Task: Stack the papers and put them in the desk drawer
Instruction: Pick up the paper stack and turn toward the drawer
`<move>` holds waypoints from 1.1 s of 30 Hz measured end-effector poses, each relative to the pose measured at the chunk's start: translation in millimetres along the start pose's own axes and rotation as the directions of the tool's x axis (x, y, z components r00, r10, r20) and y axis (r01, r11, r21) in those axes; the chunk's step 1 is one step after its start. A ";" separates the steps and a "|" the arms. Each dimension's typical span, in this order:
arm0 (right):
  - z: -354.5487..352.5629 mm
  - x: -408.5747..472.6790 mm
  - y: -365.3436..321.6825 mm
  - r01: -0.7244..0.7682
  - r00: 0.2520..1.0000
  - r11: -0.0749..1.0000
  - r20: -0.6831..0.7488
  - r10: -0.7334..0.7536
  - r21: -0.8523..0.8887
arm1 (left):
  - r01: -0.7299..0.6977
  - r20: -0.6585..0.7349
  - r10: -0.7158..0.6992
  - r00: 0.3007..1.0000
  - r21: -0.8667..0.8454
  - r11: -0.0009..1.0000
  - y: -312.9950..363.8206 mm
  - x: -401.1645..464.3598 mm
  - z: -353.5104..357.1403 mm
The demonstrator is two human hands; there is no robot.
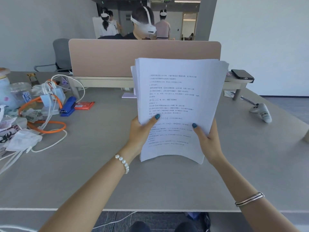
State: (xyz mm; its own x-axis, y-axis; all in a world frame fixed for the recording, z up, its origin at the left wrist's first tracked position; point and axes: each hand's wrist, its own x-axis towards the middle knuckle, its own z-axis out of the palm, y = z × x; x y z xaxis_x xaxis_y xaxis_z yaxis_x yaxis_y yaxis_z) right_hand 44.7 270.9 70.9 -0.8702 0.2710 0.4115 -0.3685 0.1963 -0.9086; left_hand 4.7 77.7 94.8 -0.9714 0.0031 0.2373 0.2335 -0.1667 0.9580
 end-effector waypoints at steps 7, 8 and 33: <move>-42.7 -1.4 -19.0 -0.009 1.000 1.000 -0.008 0.009 -0.005 | -0.014 0.041 0.018 0.999 -0.076 0.997 9.0 -10.2 23.6; -53.2 -3.3 -22.5 -0.017 1.000 1.000 -0.011 0.017 -0.012 | -0.008 0.049 0.013 0.999 -0.101 0.995 10.8 -12.8 30.0; -335.5 -155.0 -67.1 -0.373 0.906 0.923 -0.251 0.341 -0.094 | 0.155 0.512 -0.108 0.852 -0.051 0.987 -34.6 -74.6 249.2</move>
State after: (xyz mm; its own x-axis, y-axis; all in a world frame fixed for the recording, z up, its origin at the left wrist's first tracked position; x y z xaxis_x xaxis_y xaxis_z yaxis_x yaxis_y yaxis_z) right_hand 314.0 531.9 91.9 -0.8321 0.5488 0.0808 0.0154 0.1684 -0.9856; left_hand 79.7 328.9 84.1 -0.8314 0.5252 0.1816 0.0776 -0.2139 0.9738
